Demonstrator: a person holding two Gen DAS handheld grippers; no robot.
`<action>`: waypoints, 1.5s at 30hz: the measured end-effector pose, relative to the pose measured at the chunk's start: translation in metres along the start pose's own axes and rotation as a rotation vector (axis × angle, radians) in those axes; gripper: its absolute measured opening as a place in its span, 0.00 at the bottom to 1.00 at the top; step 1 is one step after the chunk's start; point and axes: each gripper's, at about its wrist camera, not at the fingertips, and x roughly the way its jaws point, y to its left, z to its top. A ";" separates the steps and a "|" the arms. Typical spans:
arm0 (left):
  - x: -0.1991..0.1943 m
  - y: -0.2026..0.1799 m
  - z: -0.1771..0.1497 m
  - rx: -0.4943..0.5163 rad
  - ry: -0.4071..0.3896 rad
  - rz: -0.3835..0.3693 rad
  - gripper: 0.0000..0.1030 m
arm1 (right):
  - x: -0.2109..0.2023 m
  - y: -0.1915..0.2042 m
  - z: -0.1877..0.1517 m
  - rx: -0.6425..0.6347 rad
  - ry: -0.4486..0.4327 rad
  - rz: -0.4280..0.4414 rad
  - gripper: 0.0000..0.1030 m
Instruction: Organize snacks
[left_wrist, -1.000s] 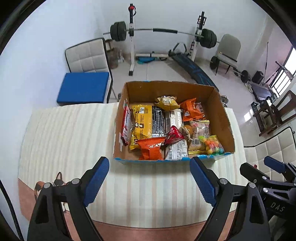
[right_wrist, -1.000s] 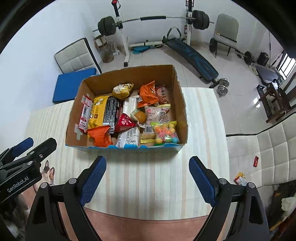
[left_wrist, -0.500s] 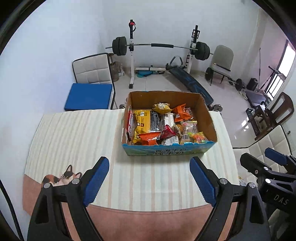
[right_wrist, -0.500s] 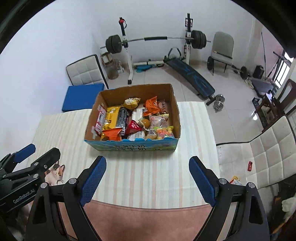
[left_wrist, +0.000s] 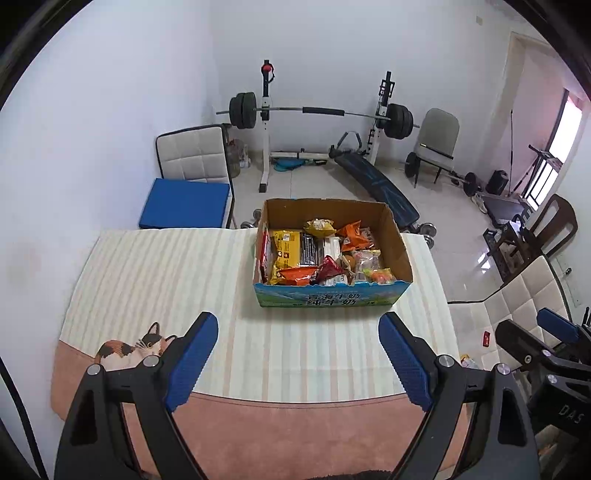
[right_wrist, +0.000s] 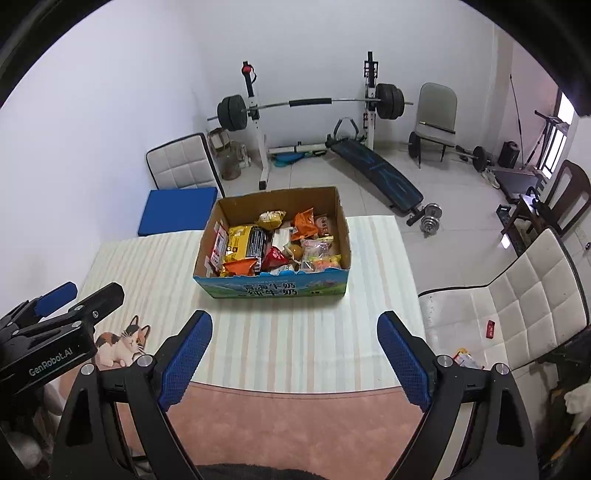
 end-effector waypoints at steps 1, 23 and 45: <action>-0.003 0.000 -0.002 0.002 -0.002 -0.001 0.87 | -0.005 0.000 -0.001 -0.001 -0.004 -0.005 0.94; -0.014 -0.007 -0.007 0.005 -0.071 0.000 0.99 | -0.015 -0.007 0.001 -0.003 -0.078 -0.069 0.98; 0.034 -0.014 0.012 0.017 -0.071 0.060 0.99 | 0.039 -0.010 0.033 -0.026 -0.099 -0.108 0.99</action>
